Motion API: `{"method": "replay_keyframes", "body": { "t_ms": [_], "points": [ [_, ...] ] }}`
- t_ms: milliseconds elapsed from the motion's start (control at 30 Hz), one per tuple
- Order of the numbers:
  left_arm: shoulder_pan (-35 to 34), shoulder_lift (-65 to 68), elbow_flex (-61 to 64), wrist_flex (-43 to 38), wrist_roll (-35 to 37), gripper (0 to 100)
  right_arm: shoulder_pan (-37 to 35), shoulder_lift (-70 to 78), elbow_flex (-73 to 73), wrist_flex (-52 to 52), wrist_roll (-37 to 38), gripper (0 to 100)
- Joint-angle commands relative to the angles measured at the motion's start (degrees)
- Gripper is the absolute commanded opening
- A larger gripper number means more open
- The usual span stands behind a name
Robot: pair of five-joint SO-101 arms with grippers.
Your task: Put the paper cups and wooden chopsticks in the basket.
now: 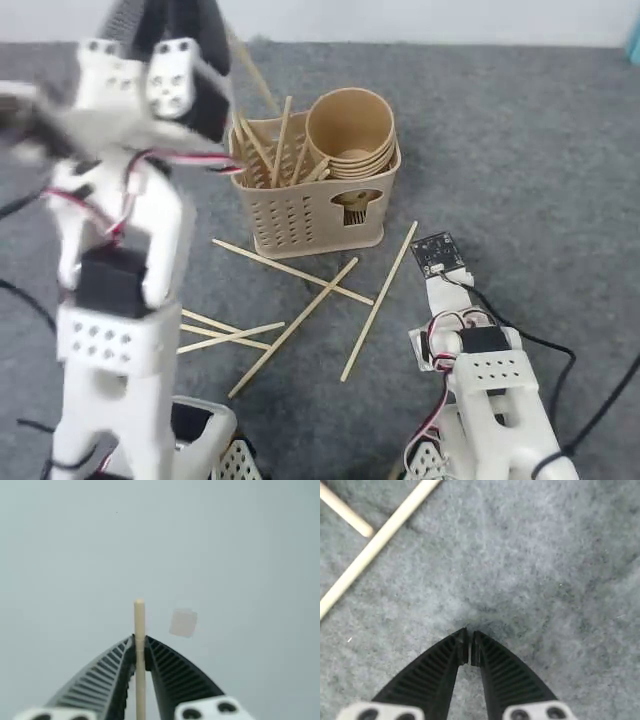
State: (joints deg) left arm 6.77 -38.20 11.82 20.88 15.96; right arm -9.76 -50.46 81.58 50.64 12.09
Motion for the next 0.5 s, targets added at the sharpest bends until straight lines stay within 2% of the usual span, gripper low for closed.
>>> {"method": "replay_keyframes", "body": {
  "t_ms": [0, 100, 233, 300, 467],
  "points": [
    [0.26, 4.57, 3.74, -1.67, 0.09, 1, -0.22, -1.45, -0.26, 0.31, 0.62, 3.6],
    [-0.53, 4.84, 8.75, -2.37, 0.09, 3, -0.22, -1.45, -0.26, 0.31, 0.62, 3.6],
    [-0.97, 4.84, 14.37, -8.88, 0.35, 16, -0.22, -1.45, -0.26, 0.31, 2.37, 3.6],
    [-1.76, 4.84, 15.25, -8.0, 0.35, 21, -0.22, -1.45, -0.26, 0.4, 3.78, 3.6],
    [-4.31, 3.69, 14.81, -1.58, 0.26, 21, -0.22, -1.45, -0.26, 0.4, 4.4, 3.6]
  ]
}}
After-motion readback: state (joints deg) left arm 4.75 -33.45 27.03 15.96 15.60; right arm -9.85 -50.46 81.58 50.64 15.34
